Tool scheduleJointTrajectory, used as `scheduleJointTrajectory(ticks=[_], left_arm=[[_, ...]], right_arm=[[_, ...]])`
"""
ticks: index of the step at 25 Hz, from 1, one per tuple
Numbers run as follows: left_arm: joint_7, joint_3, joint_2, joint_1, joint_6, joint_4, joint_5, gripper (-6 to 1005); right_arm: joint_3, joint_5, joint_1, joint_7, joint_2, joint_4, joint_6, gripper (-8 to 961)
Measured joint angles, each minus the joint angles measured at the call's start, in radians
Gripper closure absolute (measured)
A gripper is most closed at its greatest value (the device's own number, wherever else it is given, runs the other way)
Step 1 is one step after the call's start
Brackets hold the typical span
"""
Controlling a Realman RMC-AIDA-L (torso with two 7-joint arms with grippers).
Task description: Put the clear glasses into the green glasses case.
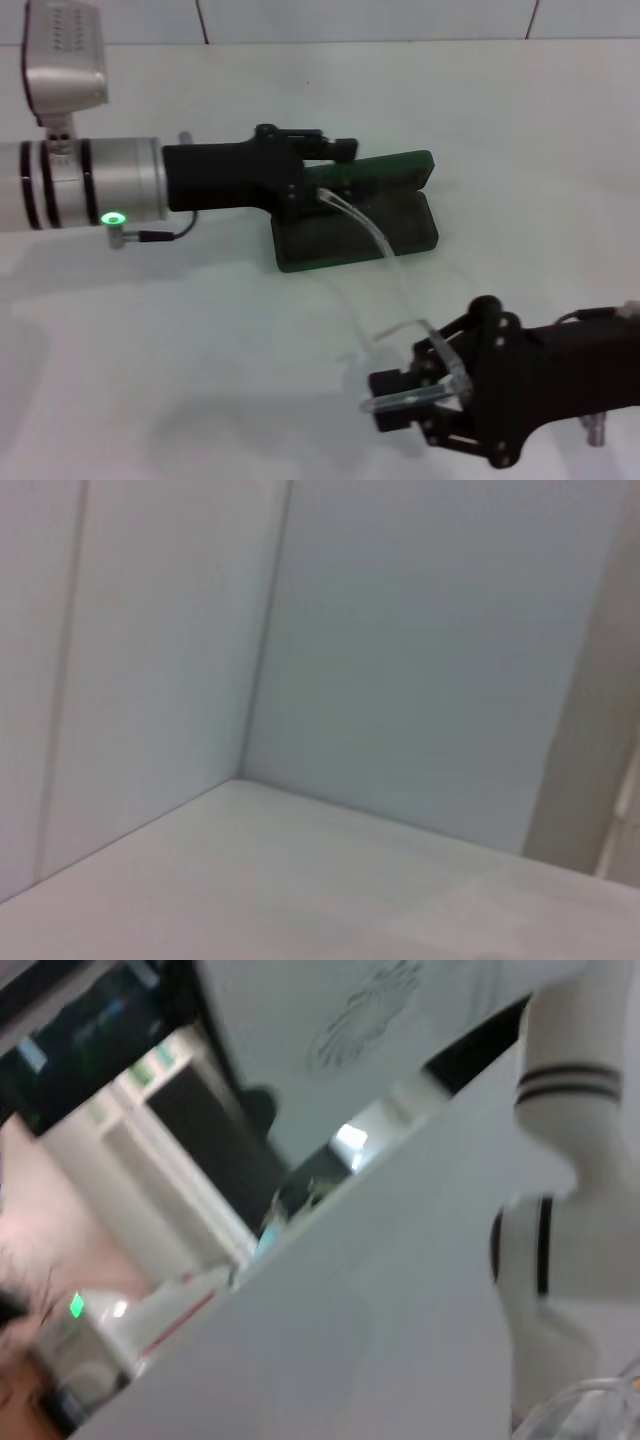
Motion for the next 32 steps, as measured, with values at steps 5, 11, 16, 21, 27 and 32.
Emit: scheduleJointTrajectory(ticks=[5,11,16,21,27,32], left_arm=[[0.042,0.000,-0.001,-0.014,0.006,0.047,0.003,468],[0.079,0.000,-0.002,-0.008,0.054,0.064,-0.018,468],[0.087,0.000,0.001,0.006,0.129,0.073,-0.059,468],[0.089,0.000,0.005,0.018,0.163,0.072,-0.084,468],[0.096,0.000,0.005,0.033,0.195,0.066,-0.096,468],[0.101,0.000,0.005,0.038,0.195,0.066,-0.096,466]], right_arm=[[-0.152,0.204,0.091,-0.025,0.001,0.132,0.008,851],[-0.181,0.278,0.143,0.026,0.001,0.214,0.021,851],[-0.173,0.310,0.144,0.126,0.001,0.262,0.063,851],[-0.173,0.334,0.149,0.230,-0.002,0.294,0.082,851],[-0.172,0.333,0.159,0.344,-0.006,0.296,0.141,850],[-0.173,0.329,0.156,0.365,-0.006,0.297,0.179,850]])
